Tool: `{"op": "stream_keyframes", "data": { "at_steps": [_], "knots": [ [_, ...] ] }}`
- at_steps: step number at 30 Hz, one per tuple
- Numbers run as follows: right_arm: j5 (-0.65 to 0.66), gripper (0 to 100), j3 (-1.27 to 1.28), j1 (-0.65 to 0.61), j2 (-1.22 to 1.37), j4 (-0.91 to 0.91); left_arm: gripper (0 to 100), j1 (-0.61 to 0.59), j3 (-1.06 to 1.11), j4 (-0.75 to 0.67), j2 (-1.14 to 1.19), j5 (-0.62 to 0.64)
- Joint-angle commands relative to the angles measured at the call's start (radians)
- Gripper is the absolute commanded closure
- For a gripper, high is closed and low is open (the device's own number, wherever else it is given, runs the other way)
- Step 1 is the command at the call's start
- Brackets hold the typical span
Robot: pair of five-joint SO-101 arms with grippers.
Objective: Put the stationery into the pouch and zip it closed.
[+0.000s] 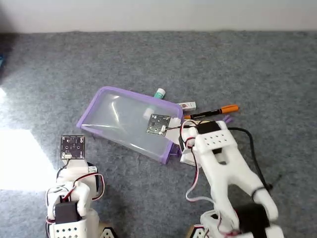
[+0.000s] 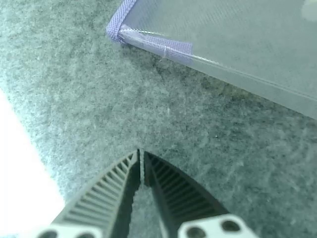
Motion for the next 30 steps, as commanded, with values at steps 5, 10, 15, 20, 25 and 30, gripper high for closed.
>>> {"op": "stream_keyframes", "data": {
  "at_steps": [5, 10, 15, 20, 25, 30],
  "knots": [
    [0.014, 70.0, -0.052, -0.007, 0.186, -0.186, 99, 0.003, -0.01, 0.002, -0.011, -0.003],
    [0.012, 70.1, -0.133, -0.007, 0.257, -0.127, 99, 0.003, -0.01, 0.002, -0.011, -0.003],
    [0.012, 77.8, -0.207, -0.007, 0.329, -0.056, 99, 0.003, -0.01, 0.002, -0.011, -0.003],
    [0.012, 91.9, -0.23, -0.013, 0.348, -0.022, 99, 0.003, -0.01, 0.002, -0.011, -0.003],
    [0.008, 97.7, -0.227, -0.022, 0.346, -0.022, 99, 0.003, -0.01, 0.002, -0.011, -0.003],
    [-0.066, 99.1, -0.227, -0.019, 0.334, -0.01, 99, 0.003, -0.01, 0.002, -0.011, -0.003]
  ]
}}
